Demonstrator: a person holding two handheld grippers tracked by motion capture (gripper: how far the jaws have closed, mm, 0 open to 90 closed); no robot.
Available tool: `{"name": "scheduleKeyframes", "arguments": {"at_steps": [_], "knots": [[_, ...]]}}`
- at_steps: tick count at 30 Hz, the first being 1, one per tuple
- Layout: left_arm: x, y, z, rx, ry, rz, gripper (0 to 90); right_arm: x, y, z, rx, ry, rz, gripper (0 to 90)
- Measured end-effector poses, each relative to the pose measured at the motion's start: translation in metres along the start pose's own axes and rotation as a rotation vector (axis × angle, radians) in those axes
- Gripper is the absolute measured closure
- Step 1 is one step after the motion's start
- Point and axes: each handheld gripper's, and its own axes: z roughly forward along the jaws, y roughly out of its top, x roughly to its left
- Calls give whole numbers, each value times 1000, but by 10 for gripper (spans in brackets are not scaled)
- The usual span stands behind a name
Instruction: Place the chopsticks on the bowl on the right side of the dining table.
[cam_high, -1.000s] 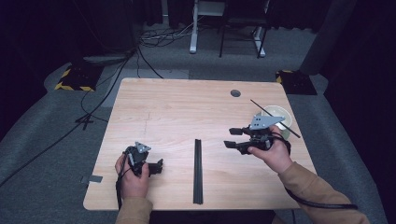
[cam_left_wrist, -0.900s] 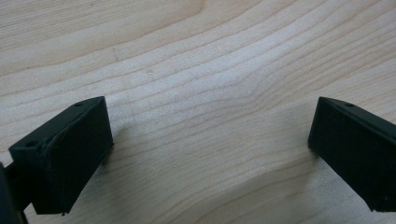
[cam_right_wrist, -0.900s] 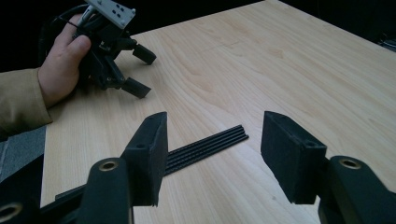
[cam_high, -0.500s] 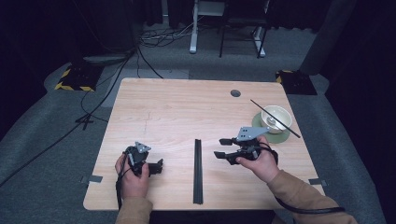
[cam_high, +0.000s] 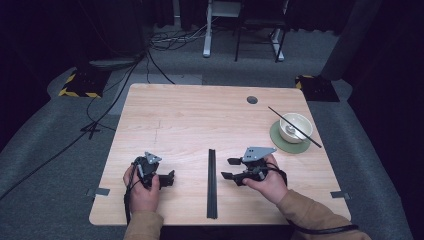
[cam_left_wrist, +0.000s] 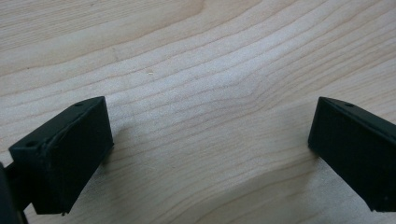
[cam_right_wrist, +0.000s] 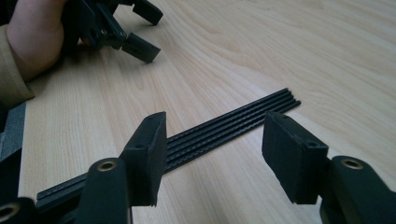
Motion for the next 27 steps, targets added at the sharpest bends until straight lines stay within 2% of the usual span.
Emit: {"name": "scheduleKeyframes", "arguments": {"at_steps": [5,10,12,13,15,17,21,22,27], "knots": [[0,0,0,0,0,0,1,11,-11,15,23,-6,-2,397],[0,0,0,0,-1,1,1,15,-17,25,35,-11,-15,421],[0,0,0,0,0,0,1,17,-19,28,49,-15,-6,417],[0,0,0,1,0,1,1,17,-20,29,47,-20,-18,417],[0,0,0,0,-1,0,1,20,-20,31,49,-31,-4,416],[0,0,0,1,-1,1,1,18,-21,32,57,-38,-25,408],[0,0,0,0,-1,1,1,20,-23,36,62,-58,12,388],[0,0,0,1,-1,1,1,20,-24,38,61,-55,0,385],[0,0,0,0,0,0,1,22,-25,40,71,-67,-2,382]]}}
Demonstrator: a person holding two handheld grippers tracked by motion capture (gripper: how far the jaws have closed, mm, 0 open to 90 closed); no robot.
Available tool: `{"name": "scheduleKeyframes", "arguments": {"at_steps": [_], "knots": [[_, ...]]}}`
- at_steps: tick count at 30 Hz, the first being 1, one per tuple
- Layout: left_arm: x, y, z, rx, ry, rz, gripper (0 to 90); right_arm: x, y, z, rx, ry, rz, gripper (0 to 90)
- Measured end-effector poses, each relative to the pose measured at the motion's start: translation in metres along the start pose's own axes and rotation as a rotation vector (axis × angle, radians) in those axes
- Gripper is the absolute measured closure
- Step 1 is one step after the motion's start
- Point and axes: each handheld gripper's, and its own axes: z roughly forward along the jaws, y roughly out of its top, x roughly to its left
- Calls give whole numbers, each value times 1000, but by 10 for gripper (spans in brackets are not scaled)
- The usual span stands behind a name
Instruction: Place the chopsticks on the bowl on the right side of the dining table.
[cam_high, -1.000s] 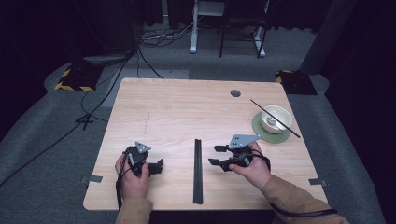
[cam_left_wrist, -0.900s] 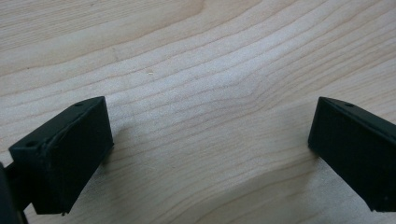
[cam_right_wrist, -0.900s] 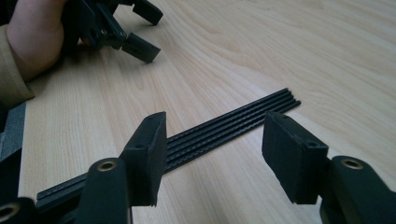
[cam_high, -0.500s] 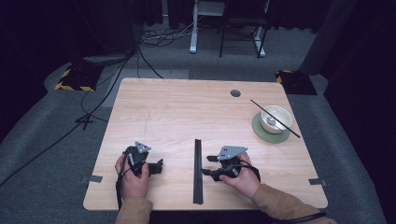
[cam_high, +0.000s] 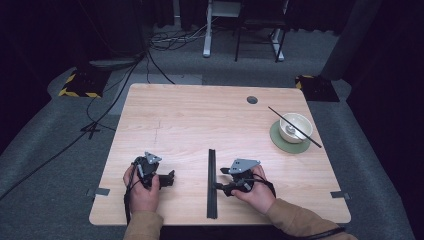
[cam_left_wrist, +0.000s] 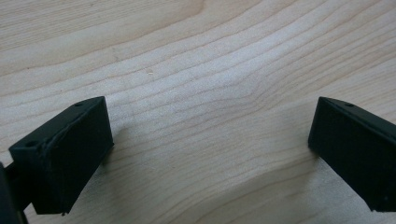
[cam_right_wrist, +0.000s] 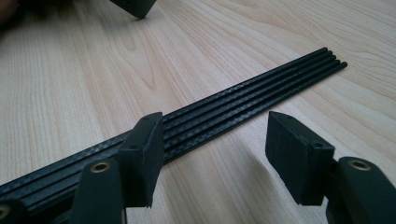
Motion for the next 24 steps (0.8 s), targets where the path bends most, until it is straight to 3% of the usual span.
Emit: {"name": "scheduleKeyframes", "arguments": {"at_steps": [1,4,6,11,20,21,23,24], "knots": [[0,0,0,0,1,1,1,-2,-1,0,5,1,-27,382],[0,0,0,-1,2,1,1,-2,-1,1,10,-1,-42,381],[0,0,0,0,2,1,1,2,-1,1,8,-1,-1,380],[0,0,0,0,1,0,1,3,-2,2,15,1,4,380],[0,0,0,0,1,0,1,4,-1,3,15,1,3,379],[0,0,0,0,1,1,1,2,-2,3,21,2,-26,379],[0,0,0,0,0,0,1,4,-1,4,21,-2,-7,382],[0,0,0,0,0,0,1,2,-2,3,29,-3,-31,382]]}}
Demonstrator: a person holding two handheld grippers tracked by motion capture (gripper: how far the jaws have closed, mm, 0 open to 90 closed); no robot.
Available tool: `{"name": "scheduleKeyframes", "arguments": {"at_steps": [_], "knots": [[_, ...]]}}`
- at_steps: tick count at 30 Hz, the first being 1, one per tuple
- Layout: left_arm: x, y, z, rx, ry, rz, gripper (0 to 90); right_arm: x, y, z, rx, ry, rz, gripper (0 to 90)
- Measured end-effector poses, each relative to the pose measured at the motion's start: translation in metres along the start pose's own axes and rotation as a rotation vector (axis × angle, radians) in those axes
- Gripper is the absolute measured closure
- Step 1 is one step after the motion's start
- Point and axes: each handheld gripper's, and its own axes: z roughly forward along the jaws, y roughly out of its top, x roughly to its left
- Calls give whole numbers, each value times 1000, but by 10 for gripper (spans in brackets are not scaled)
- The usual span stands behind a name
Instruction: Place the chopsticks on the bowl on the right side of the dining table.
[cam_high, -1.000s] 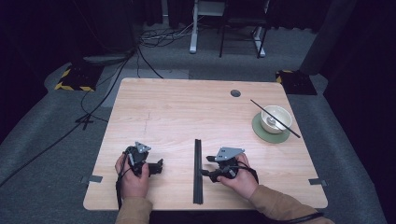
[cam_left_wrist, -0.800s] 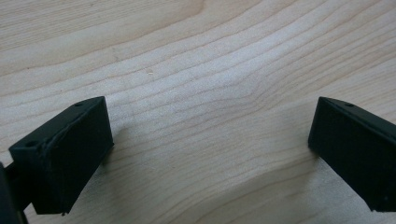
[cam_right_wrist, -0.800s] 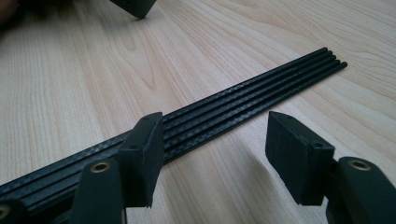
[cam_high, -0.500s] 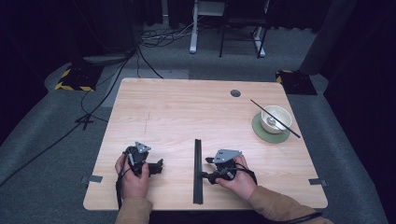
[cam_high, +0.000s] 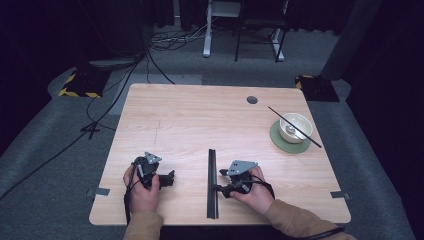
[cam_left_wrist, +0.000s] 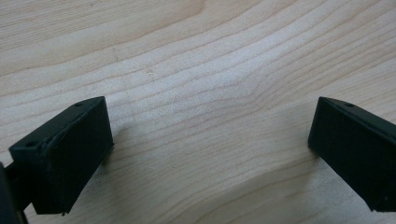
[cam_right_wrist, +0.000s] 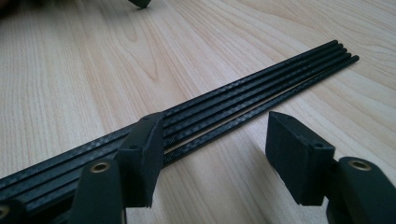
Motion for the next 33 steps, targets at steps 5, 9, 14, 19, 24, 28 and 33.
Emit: {"name": "scheduleKeyframes", "arguments": {"at_steps": [5,9,14,19,24,28,33], "knots": [[0,0,0,0,0,0,1,1,-1,-1,-4,-9,37,384],[0,0,0,0,0,0,1,-6,-3,-5,5,-20,18,385],[0,0,0,0,1,0,1,-9,-5,-7,1,-41,49,389],[0,0,0,0,0,0,1,-14,-7,-10,2,-63,50,396],[0,0,0,-1,1,0,1,-21,-9,-13,7,-82,71,401],[0,0,0,0,0,0,1,-27,-11,-17,12,-91,55,410],[0,0,0,0,0,0,1,-33,-13,-23,16,-99,66,454]]}}
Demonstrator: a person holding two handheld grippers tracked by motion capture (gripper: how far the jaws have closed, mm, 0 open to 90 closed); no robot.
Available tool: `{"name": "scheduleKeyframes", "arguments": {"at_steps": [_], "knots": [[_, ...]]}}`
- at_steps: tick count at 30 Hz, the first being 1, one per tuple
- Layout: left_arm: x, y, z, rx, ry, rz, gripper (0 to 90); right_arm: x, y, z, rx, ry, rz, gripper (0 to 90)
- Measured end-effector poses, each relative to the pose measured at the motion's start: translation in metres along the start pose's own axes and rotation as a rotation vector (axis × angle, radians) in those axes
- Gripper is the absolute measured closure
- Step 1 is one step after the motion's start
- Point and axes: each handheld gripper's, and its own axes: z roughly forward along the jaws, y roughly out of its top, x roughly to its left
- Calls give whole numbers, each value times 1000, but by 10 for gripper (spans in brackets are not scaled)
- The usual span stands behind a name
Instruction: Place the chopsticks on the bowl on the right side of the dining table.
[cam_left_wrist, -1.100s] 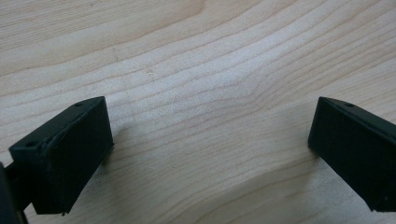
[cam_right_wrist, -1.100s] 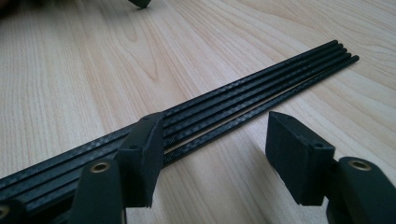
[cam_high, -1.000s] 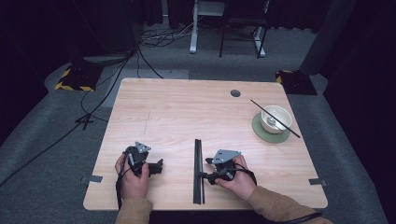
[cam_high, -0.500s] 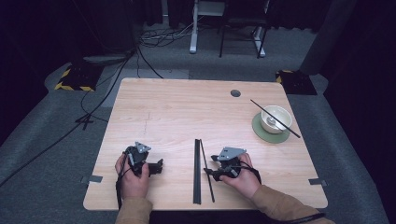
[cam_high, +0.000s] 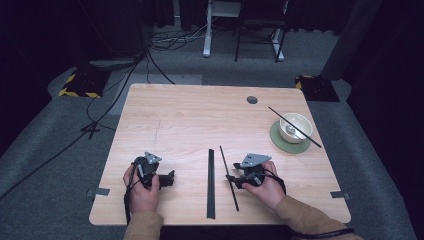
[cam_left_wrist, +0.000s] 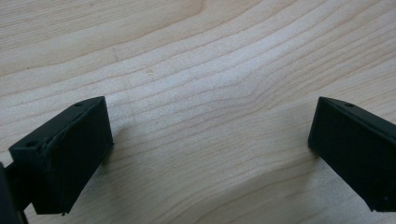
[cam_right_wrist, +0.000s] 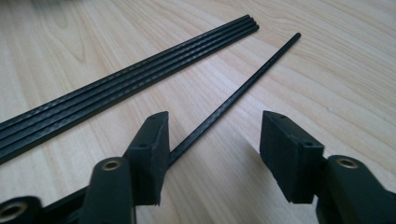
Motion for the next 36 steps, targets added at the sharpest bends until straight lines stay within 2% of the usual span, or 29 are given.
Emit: {"name": "scheduleKeyframes", "arguments": {"at_steps": [1,3,5,12,16,20,23,36], "knots": [[0,0,0,0,0,-1,1,2,-1,-2,9,5,10,473],[0,0,0,0,-1,0,1,3,-3,-4,27,22,-9,534],[0,0,0,0,-1,0,1,3,-4,-5,36,17,-8,582],[0,0,0,0,0,0,1,-11,-5,-12,59,-14,5,725],[0,0,0,0,0,0,1,-18,-7,-16,65,-32,33,776],[0,0,0,-1,1,0,1,-24,-9,-19,71,-40,38,824],[0,0,0,0,0,-1,1,-27,-11,-20,70,-41,59,847],[0,0,0,-2,-2,0,1,-35,-14,-26,84,-52,69,863]]}}
